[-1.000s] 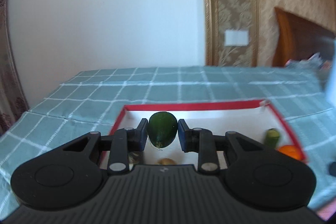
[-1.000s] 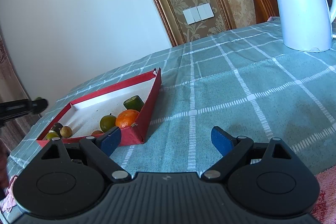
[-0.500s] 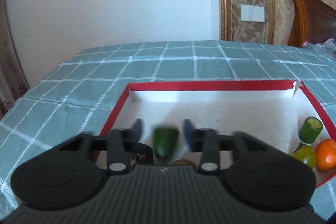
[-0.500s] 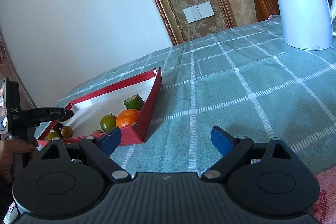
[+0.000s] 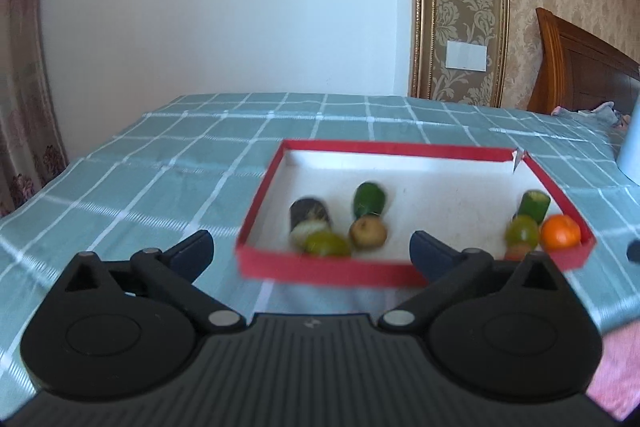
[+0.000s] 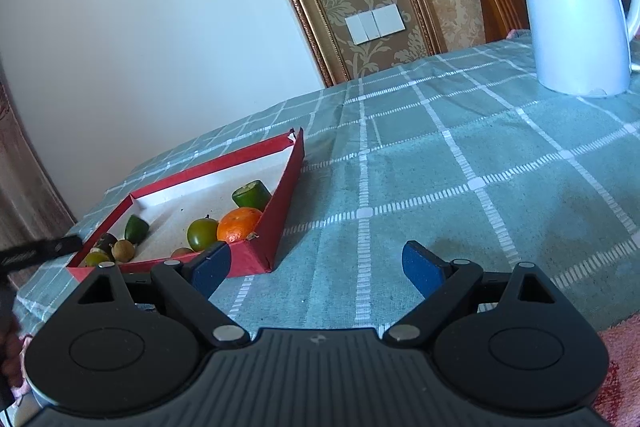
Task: Organize fruits
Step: 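Move the right tool to the bark-covered wooden block and grasp it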
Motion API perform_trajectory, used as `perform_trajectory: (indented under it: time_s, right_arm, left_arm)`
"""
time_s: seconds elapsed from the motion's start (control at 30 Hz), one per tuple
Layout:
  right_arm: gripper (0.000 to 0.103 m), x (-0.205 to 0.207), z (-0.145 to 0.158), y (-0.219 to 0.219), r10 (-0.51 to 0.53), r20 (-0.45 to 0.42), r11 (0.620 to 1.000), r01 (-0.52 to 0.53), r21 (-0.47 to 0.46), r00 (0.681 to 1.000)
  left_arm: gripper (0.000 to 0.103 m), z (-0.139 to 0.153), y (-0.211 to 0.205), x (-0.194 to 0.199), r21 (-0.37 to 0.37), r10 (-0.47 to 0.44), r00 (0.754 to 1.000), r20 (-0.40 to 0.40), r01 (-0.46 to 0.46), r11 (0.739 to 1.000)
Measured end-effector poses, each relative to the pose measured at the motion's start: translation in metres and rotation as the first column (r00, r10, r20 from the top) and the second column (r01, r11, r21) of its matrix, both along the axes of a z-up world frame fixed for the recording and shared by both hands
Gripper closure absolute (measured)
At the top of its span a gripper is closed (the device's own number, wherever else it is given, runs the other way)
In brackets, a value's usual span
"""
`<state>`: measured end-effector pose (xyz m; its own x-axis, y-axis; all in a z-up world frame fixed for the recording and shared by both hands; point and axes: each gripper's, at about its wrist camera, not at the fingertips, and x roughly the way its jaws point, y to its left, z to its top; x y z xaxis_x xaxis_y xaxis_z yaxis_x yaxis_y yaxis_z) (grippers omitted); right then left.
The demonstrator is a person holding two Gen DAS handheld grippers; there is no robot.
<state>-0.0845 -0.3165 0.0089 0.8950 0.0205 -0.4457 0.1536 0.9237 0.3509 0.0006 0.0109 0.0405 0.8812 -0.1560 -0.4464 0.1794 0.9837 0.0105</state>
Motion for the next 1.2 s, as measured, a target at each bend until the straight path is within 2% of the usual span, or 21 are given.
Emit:
perform_trajectory:
  time_s: [0.17, 0.3, 0.37, 0.57, 0.8, 0.83, 1.07, 1.2]
  right_arm:
    - [0.010, -0.009, 0.009, 0.028, 0.059, 0.044, 0.990, -0.052, -0.130, 0.997]
    - [0.010, -0.010, 0.014, 0.066, 0.175, 0.033, 0.960, -0.163, -0.229, 0.984]
    - [0.010, -0.008, 0.017, 0.083, 0.209, 0.028, 0.944, -0.194, -0.266, 0.978]
    - [0.010, 0.007, 0.023, 0.114, 0.229, -0.017, 0.916, -0.221, -0.335, 0.973]
    - [0.012, 0.025, 0.014, 0.131, 0.229, -0.109, 0.896, -0.253, -0.364, 0.967]
    - [0.015, 0.027, 0.013, 0.133, 0.231, -0.116, 0.894, -0.258, -0.366, 0.966]
    - [0.015, 0.038, 0.010, 0.143, 0.224, -0.147, 0.884, -0.264, -0.387, 0.963]
    - [0.015, 0.046, 0.006, 0.143, 0.197, -0.172, 0.886, -0.250, -0.391, 0.965]
  left_arm:
    - [0.000, -0.017, 0.014, -0.012, 0.001, 0.016, 1.000, -0.023, -0.016, 1.000]
    - [0.000, -0.027, 0.024, -0.011, -0.018, 0.037, 0.998, -0.047, -0.038, 0.999]
    - [0.000, -0.026, 0.030, -0.014, -0.043, 0.034, 0.999, -0.034, -0.036, 0.998]
    - [0.000, -0.029, 0.027, -0.011, -0.019, 0.040, 0.997, -0.063, -0.041, 0.999]
    - [0.000, -0.030, 0.030, -0.011, -0.038, 0.041, 0.997, -0.067, -0.044, 0.998]
    - [0.000, -0.030, 0.031, -0.011, -0.048, 0.039, 0.997, -0.069, -0.043, 0.998]
    - [0.000, -0.030, 0.039, -0.008, -0.103, 0.039, 0.994, -0.100, -0.049, 0.994]
    - [0.000, -0.031, 0.040, -0.007, -0.110, 0.036, 0.993, -0.110, -0.048, 0.993]
